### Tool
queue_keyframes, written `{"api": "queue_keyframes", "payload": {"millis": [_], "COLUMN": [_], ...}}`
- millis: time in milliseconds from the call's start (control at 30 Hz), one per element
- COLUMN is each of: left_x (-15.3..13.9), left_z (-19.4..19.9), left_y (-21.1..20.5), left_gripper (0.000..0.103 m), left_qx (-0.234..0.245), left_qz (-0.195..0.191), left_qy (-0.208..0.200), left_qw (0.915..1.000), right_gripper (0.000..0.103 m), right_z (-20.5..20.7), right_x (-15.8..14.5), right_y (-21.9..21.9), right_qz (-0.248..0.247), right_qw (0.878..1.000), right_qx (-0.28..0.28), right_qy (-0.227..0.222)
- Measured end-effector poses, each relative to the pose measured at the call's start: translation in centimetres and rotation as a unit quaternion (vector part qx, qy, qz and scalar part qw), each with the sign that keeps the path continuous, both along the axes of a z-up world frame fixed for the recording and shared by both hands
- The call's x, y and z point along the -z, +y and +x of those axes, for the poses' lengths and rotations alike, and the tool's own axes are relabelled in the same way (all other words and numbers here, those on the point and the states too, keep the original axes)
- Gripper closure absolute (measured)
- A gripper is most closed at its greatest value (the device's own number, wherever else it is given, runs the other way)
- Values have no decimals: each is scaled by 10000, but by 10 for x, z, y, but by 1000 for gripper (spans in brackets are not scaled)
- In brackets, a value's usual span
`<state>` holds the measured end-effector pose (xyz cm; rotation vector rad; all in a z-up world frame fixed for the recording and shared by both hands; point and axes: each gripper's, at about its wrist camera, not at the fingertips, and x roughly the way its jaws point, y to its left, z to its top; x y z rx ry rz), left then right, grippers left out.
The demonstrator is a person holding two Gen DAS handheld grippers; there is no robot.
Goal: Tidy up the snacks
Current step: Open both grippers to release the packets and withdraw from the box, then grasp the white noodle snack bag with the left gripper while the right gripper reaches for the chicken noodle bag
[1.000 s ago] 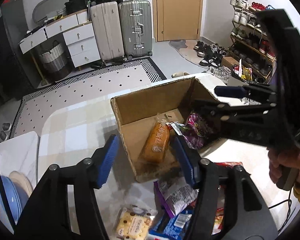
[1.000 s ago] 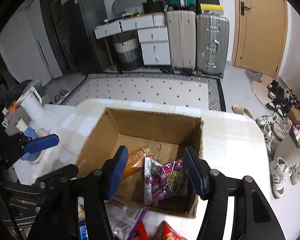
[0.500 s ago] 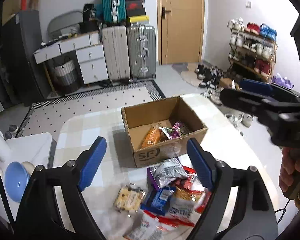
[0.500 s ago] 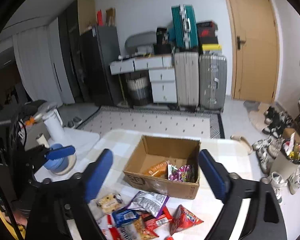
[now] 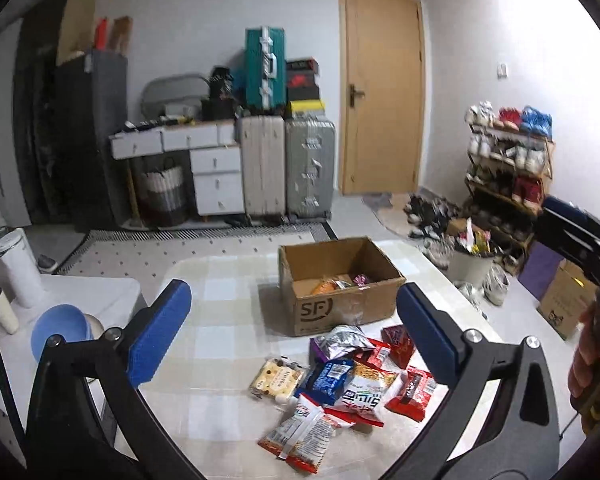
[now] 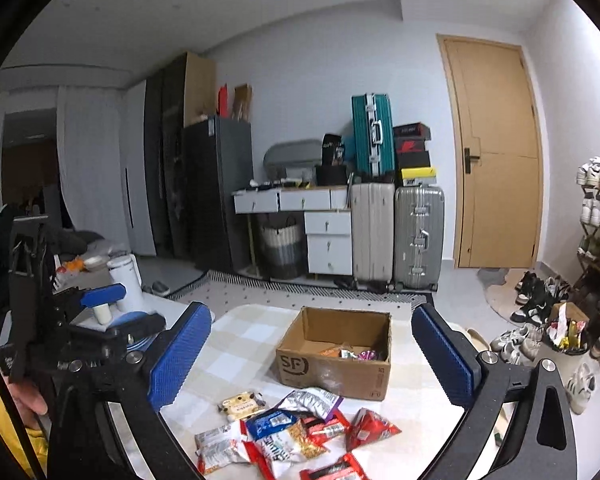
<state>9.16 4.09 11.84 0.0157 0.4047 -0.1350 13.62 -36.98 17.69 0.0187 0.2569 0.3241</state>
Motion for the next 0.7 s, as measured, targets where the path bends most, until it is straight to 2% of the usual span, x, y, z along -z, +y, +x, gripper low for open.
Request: {"api": "queue_keyframes", "payload": {"millis": [167,367,533,700], "left_x": [27,96,151,177], "left_z": [-26,-37,-32,-23], "left_y": [21,23,10,-2], "left_gripper": [0,0,0,0], "left_qx": [-264,-319,-320,-372], "left_qz": [-345,-345,-281,-315], "left_qy": [-170,76,496,740], "left_qw": [9989,9989,9979,9961], "right_gripper": [1,1,1,1], "right_z": [-31,-47,-49,-46], "right_x": [36,88,126,144], "right_y": [-9,-20,-22,-19], "right_qz": [55,307,467,458], "right_qw": [9997,9988,9980,9975], "right_qx": [196,373,351,363], "right_qy": [-154,14,236,402]}}
